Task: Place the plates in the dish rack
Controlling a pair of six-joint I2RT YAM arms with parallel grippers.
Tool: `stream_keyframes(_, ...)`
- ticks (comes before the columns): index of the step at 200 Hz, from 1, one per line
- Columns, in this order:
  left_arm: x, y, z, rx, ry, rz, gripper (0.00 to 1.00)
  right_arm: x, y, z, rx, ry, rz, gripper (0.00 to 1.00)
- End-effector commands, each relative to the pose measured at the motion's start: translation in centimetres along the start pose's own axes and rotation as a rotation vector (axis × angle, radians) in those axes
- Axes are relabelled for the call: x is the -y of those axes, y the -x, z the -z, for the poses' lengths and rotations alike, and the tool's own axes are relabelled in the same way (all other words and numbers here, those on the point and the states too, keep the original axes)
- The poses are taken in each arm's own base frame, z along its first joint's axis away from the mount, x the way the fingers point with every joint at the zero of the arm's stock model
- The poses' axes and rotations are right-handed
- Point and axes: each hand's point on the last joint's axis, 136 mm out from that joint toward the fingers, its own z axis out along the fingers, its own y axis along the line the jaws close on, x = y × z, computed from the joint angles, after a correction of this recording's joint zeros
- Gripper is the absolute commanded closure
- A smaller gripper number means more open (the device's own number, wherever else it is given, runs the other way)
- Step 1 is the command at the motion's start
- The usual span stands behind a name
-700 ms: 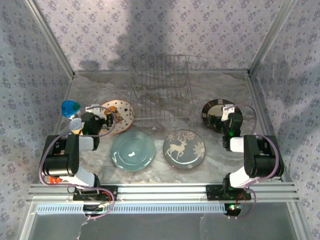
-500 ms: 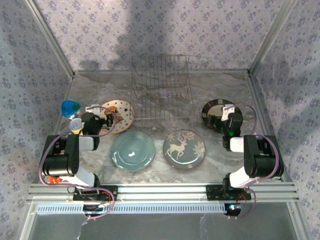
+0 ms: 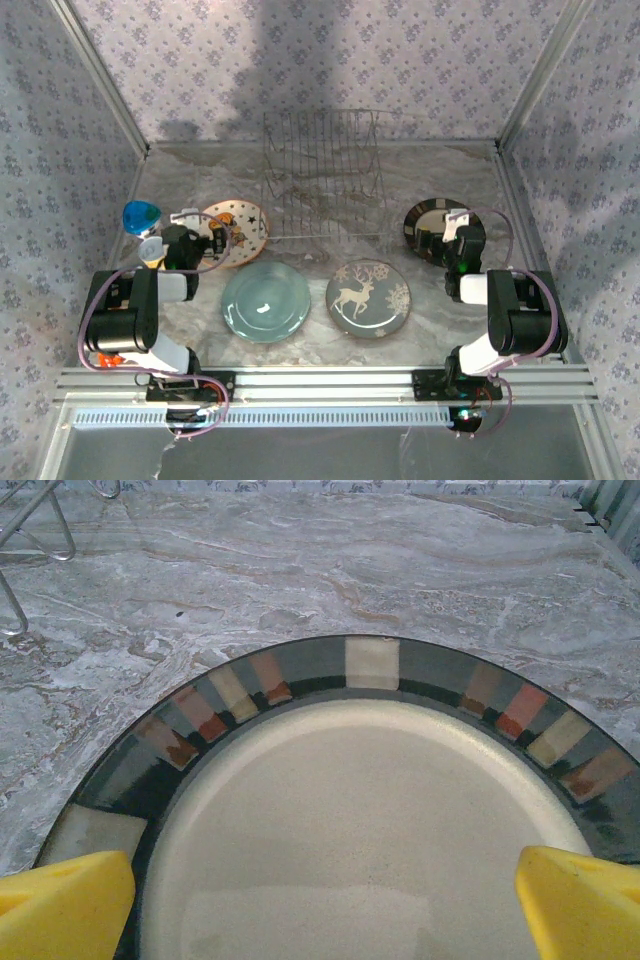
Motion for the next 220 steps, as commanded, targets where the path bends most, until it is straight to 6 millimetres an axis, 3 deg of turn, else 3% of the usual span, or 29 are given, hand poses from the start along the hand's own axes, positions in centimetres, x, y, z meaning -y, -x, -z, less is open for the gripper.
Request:
stream_keyframes(1,0.1,0.9,-0.2,0.023,-0.012,0.016,0.01,0.2,0.6,-0.3,0.007,-0.010,-0.008,0.00)
stream_keyframes(135,-0.5,1.6,0.1,0.017,0.024,0.027,0.00,0.3,0.6,-0.3,0.008,-0.004,-0.018,0.00)
stream_keyframes(164,-0.6,4.1,1.5,-0.025,0.062,0.020,0.01,0.9,0.7,-0.2,0.010,-0.065,-0.018,0.00)
stream_keyframes(183,-0.4,7.2,3.7,-0.007,0.100,0.064,0.01,2.3,1.4,0.4,-0.001,-0.148,-0.048,0.00)
stream_keyframes(202,1.1,10.4,6.6,0.019,0.068,0.080,0.01,4.4,3.5,2.2,-0.041,-0.263,-0.117,0.00)
stream_keyframes(220,1.4,13.3,9.1,-0.005,0.066,0.185,0.01,6.6,5.5,5.0,-0.073,-0.341,-0.376,0.00)
